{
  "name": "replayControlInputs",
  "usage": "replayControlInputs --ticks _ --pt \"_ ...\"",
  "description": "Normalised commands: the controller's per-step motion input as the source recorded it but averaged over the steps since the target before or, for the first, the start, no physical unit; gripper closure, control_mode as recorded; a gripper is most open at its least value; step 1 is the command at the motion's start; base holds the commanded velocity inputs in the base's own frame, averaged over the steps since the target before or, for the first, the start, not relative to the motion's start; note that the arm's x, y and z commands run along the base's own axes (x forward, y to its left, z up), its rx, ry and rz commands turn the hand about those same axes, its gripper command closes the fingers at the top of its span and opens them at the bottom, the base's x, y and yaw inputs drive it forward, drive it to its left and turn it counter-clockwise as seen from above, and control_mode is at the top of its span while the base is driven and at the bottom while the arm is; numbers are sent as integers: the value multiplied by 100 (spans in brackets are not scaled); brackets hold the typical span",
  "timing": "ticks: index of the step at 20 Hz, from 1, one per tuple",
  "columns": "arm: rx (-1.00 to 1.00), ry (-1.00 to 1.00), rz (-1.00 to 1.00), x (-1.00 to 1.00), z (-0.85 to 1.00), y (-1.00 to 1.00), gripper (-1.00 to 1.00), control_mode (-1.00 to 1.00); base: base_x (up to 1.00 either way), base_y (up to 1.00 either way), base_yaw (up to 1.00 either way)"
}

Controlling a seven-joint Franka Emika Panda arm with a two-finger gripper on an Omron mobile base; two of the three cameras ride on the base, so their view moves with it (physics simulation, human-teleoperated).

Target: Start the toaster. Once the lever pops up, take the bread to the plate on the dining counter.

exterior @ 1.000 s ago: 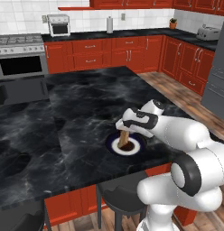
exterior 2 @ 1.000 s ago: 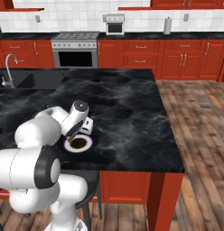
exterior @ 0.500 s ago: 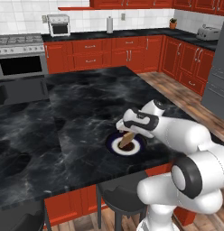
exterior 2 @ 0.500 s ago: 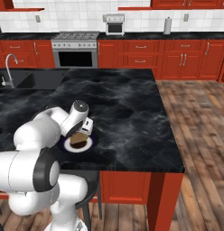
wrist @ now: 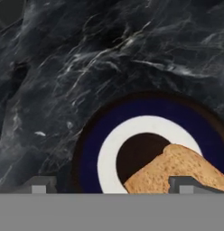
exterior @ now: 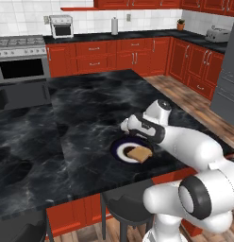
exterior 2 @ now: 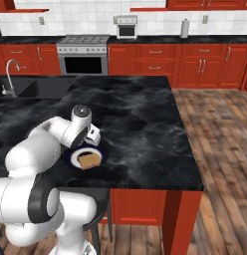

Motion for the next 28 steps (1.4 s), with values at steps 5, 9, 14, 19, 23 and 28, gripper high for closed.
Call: replayControlInputs --ticks 5,9,14,19,23,28 --pt "-3 4 -14 0 53 0 -100 -100 0 0 0" --pt "0 8 -9 0 58 -4 -100 -100 0 0 0" --pt "-2 3 -1 -45 52 -32 -100 -100 0 0 0" --pt "-2 0 0 -80 48 -48 -100 -100 0 0 0" --pt "-3 0 0 -94 41 -19 -100 -100 0 0 0" --pt "-9 0 4 -100 45 0 -100 -100 0 0 0"
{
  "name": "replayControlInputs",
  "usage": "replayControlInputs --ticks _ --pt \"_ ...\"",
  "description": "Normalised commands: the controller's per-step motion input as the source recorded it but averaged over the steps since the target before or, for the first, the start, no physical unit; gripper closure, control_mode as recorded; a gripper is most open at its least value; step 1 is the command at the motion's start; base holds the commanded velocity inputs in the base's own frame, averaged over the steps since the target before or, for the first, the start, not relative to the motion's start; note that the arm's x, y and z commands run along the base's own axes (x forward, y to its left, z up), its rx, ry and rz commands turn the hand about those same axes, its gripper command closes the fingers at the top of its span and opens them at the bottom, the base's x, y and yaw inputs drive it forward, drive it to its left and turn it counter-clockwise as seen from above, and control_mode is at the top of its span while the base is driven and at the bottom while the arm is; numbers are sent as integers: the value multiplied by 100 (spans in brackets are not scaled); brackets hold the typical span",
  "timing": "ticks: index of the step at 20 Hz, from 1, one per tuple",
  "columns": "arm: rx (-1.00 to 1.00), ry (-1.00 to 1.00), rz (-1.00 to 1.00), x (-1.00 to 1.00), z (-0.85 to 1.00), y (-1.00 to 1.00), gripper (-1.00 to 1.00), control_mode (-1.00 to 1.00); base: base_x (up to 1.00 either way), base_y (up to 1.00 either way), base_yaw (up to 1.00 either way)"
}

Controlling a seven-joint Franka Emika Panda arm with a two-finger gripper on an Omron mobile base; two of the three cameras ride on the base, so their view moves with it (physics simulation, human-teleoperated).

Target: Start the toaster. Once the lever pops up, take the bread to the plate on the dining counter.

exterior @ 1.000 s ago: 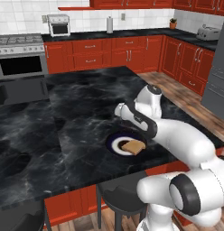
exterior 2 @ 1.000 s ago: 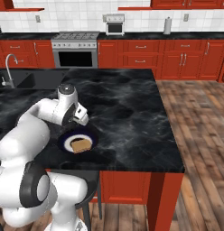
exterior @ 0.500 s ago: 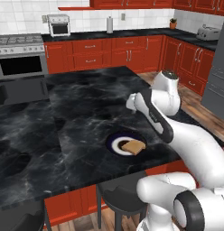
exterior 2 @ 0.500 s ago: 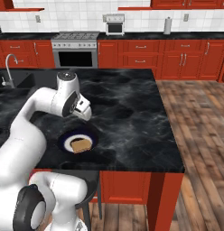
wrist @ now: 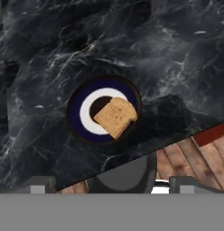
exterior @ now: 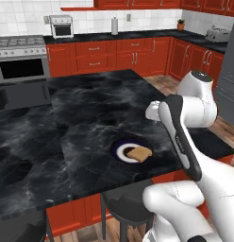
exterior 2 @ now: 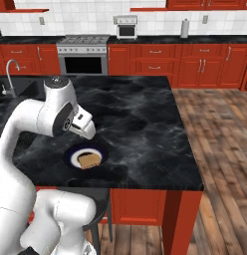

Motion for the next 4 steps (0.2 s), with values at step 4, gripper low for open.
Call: replayControlInputs --ticks 4 --pt "-12 0 6 -100 47 0 -100 -100 0 0 0"
